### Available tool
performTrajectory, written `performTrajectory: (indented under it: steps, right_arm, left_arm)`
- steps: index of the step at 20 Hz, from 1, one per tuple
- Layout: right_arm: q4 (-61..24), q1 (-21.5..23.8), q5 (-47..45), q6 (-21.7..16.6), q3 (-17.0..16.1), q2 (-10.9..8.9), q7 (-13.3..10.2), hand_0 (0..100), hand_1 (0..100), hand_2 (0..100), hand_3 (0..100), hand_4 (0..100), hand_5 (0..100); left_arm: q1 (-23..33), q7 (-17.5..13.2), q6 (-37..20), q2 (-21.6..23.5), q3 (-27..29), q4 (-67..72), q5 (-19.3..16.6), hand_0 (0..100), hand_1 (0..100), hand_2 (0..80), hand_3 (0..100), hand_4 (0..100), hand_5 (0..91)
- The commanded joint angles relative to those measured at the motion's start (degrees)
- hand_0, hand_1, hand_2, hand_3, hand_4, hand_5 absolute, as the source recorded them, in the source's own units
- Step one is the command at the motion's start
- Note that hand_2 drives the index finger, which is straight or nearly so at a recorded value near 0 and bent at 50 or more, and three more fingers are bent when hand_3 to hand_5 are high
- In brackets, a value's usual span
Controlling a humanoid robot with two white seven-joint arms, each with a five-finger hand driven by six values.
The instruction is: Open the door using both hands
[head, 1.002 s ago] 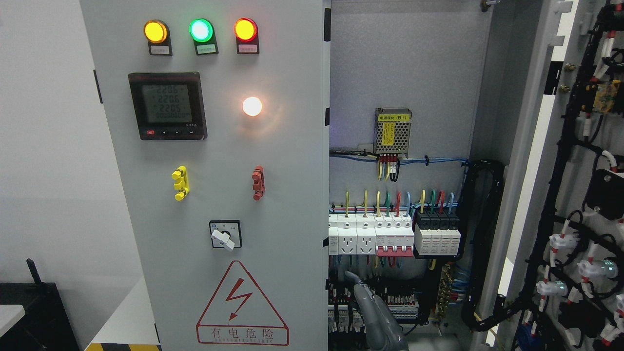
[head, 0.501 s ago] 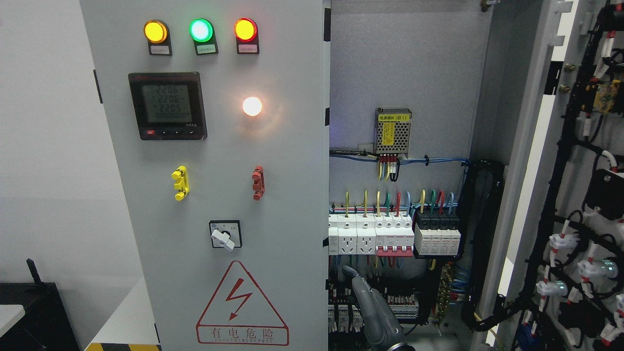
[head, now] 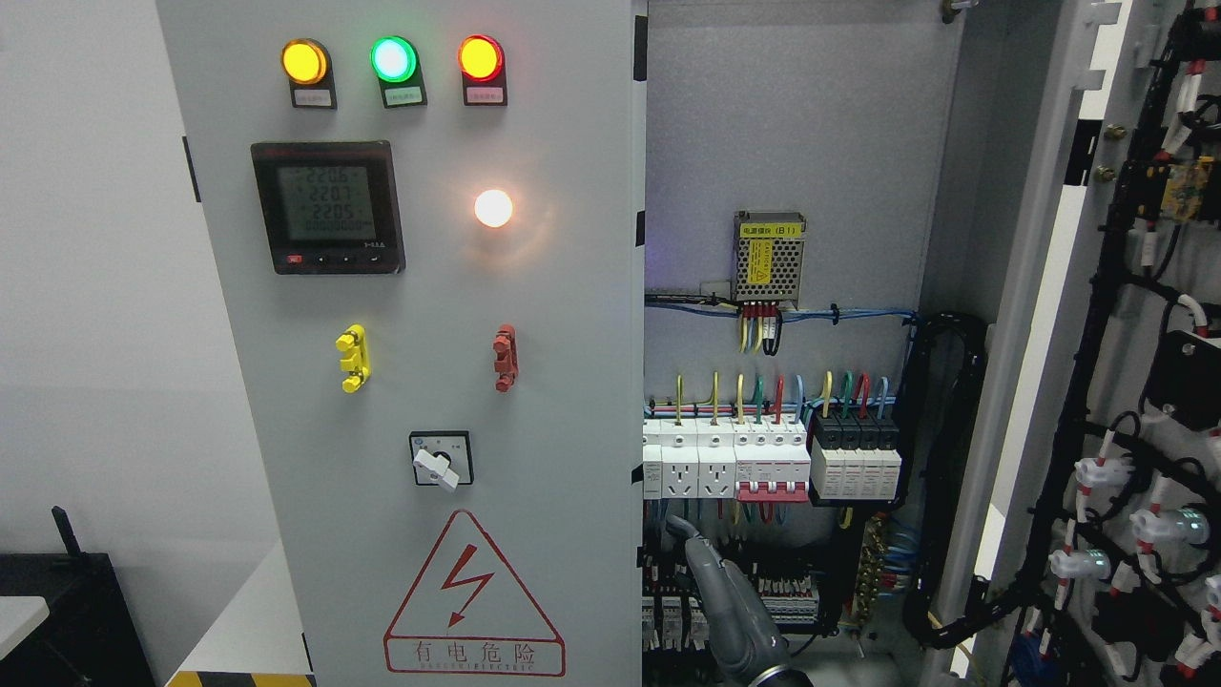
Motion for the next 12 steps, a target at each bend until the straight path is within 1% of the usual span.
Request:
performTrajectory:
  steps: [1,12]
  right_arm:
    - [0.33,-0.86,-0.71,0.08,0.5,0.09,0.03,23,0,0,0,0,0]
    - [0.33,-0.95,-0.8,0.08,1.47,0.01,0.21,23,0,0,0,0,0]
  left_arm:
    - [0.0,0.0,0.05,-0.01,0.0,-0.03,0.0,0,0,0.0,0,3,0.0]
    - [0.0,0.0,0.05,-0.01,0.0,-0.03,0.0,0,0,0.0,0,3,0.0]
